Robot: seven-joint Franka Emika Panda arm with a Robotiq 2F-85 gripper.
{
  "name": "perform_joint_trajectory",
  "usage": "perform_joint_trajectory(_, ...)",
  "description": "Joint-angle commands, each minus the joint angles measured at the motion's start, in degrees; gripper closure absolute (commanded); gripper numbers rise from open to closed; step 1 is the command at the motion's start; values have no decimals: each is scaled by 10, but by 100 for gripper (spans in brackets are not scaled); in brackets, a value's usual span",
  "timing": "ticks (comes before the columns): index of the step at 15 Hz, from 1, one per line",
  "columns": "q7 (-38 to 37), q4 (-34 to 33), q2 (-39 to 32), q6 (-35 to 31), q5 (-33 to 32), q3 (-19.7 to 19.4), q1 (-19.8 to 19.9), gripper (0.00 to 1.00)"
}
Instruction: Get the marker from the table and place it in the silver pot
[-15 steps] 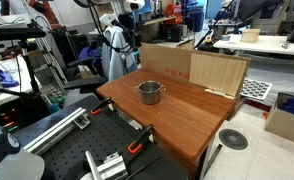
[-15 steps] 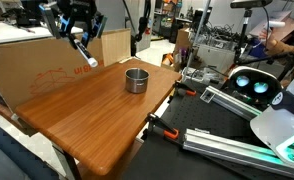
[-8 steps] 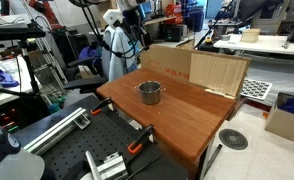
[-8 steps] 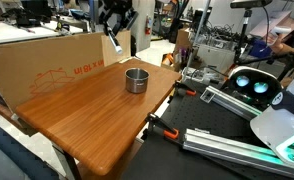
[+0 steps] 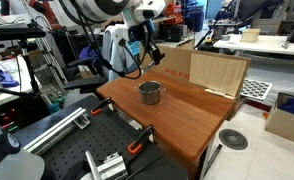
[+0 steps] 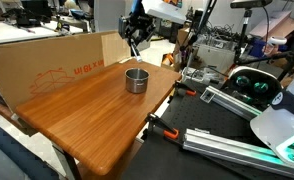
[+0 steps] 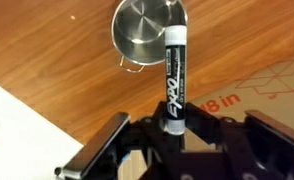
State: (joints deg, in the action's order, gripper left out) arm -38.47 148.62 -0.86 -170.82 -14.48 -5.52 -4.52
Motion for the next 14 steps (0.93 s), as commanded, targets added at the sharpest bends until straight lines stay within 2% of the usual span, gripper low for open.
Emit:
perform_joint_trajectory(1, -49, -8, -28, -49, -41, -11, 1, 94)
perform_joint_trajectory(5, -104, -26, -63, -63, -107, -34, -12, 94)
perform_joint_trajectory(9, -172, -48, -93, -62, -203, -80, -38, 94)
perform_joint_trajectory(14, -218, -61, -127, -60, -254, -99, -71, 94)
